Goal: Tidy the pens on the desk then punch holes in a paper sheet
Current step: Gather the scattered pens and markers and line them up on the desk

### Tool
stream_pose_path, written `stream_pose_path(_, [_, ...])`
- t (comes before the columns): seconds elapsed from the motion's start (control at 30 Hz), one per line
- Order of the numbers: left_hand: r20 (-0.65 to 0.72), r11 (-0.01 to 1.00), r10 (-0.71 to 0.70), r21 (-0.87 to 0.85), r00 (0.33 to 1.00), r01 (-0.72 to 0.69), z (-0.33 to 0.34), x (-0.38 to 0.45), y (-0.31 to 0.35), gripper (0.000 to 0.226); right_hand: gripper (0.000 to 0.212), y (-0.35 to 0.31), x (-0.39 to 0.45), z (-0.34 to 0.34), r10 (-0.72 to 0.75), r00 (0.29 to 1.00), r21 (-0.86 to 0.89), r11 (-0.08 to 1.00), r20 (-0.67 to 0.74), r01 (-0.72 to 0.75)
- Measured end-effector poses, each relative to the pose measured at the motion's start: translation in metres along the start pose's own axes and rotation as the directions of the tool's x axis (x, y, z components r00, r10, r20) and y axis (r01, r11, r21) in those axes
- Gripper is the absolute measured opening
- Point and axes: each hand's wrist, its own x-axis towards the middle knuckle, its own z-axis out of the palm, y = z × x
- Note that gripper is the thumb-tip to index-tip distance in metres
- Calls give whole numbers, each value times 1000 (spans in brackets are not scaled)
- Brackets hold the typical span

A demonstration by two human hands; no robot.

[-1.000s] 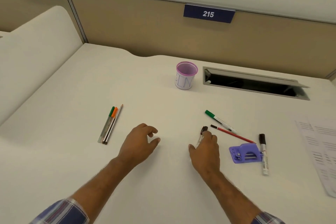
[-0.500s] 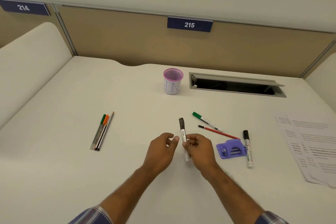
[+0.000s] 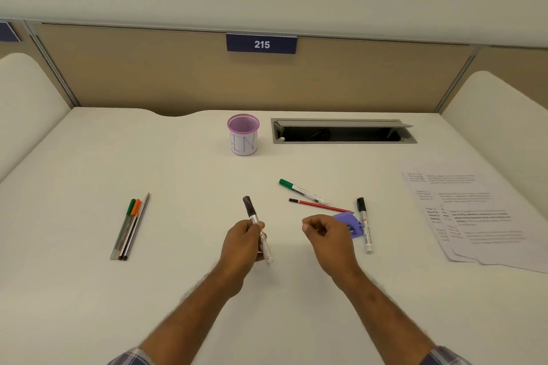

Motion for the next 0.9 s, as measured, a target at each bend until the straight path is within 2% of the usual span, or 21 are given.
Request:
stream_pose_path(0.07, [-6,999,0,-47,1000,0,1,0,-1,25,12,12,9,-22,6,993,-51,999,-117,-12])
stream_pose_path(0.17, [-44,994,12,-106,999,-17,8,-2,-4,24,18,30,22,-52,-19,967,-216,976,-255,-38])
stream_pose_path(0.23, [-83,992,24,-121,996,-34,15,-3,-6,23,21,45,31,-68,-27,954,-324,943,-299,-75])
stream_pose_path(0.3, [-116,989,24,-144,993,-40,22,-5,-6,23,20,57,36,-77,28,948,-380,912,-316,-153])
stream_pose_path(0.4, [-140,984,12,-174,990,-36,35,-7,-5,23,22,72,40,-84,91,954,-393,897,-285,-203])
stream_pose_path(0.57, [-137,986,-10,-168,991,-13,58,-16,-5,23,32,77,44,-91,127,980,-446,876,-154,-184])
stream_pose_path(0.73, [-168,986,-46,-167,985,17,77,-26,-6,26,23,79,53,-108,169,979,-563,801,-115,-205])
stream_pose_path(0.83, [-190,980,-62,-196,980,24,89,-33,-5,27,21,81,54,-115,143,984,-499,848,-111,-179])
stream_pose_path(0.9, [-215,978,-75,-208,974,29,98,-36,-3,28,22,81,53,-117,59,992,-422,901,-107,-99])
